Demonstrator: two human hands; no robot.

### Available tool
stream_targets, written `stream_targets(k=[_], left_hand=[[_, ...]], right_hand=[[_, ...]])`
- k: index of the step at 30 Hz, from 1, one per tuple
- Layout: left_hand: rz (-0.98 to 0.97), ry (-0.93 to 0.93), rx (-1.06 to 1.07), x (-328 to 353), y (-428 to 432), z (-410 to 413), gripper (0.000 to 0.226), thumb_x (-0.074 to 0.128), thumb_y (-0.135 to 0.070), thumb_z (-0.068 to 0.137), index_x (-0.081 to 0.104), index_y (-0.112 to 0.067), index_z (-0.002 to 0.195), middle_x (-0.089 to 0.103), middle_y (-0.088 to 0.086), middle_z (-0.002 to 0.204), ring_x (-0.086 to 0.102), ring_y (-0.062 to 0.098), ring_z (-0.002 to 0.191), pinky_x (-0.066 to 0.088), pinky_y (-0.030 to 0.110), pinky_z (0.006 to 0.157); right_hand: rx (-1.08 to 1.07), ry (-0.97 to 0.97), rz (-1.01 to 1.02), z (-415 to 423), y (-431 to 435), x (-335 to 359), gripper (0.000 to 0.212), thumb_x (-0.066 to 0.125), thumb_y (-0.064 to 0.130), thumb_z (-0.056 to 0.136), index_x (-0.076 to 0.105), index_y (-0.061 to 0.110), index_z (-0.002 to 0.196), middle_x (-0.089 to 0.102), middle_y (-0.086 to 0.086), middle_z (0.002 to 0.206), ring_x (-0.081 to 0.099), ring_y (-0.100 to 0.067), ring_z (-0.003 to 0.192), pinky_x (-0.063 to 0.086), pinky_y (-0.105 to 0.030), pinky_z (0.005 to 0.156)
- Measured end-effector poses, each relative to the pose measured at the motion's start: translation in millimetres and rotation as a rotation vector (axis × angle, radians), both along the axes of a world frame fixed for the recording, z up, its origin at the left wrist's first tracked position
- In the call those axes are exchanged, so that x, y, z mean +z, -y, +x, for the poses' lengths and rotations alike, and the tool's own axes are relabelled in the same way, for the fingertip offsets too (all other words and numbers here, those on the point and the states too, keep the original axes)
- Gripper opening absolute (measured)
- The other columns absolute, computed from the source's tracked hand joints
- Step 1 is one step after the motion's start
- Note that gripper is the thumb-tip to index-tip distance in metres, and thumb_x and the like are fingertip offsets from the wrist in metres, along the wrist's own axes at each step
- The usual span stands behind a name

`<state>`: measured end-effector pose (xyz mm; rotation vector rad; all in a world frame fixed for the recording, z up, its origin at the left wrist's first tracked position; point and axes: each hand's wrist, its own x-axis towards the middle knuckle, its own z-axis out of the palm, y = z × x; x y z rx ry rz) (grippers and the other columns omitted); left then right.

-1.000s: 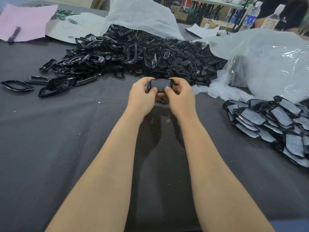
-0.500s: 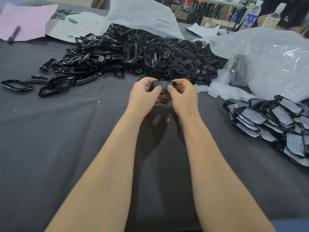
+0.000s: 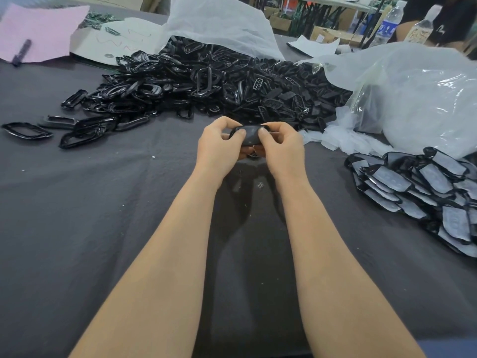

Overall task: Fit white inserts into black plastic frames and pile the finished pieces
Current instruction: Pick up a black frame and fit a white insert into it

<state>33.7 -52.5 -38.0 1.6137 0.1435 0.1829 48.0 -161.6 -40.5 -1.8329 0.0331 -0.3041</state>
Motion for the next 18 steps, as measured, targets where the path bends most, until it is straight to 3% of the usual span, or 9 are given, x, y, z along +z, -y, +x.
stream_targets(k=[6,13,18], left_hand=[[-0.063,0.008,-0.044,2.4,2.0,-2.0,0.018,0.051,-0.008,0.097,0.060,-0.021,0.088,0.070,0.002,0.080,0.072,0.012,0.067,0.057,0.021,0.061],[-0.075,-0.023,0.012,1.4,4.9,-1.3,0.019,0.049,-0.010,0.094,0.058,-0.022,0.082,0.070,0.002,0.077,0.072,0.017,0.067,0.060,0.030,0.068],[-0.009,-0.017,0.020,-0.5,5.1,-0.5,0.019,0.051,-0.013,0.094,0.058,-0.025,0.083,0.071,0.010,0.091,0.073,0.023,0.080,0.061,0.037,0.075]], right_hand=[[-0.027,-0.031,0.081,-0.9,1.0,2.5,0.021,0.054,0.010,0.092,0.057,0.027,0.081,0.066,-0.008,0.095,0.065,-0.028,0.095,0.054,-0.049,0.087],[-0.023,-0.067,0.110,-1.3,-1.6,2.8,0.019,0.054,0.013,0.092,0.057,0.028,0.080,0.067,-0.009,0.094,0.066,-0.029,0.095,0.054,-0.051,0.086],[-0.008,-0.035,0.063,-1.6,-2.6,1.4,0.016,0.059,0.014,0.090,0.055,0.027,0.081,0.067,-0.010,0.098,0.066,-0.028,0.095,0.053,-0.048,0.088]])
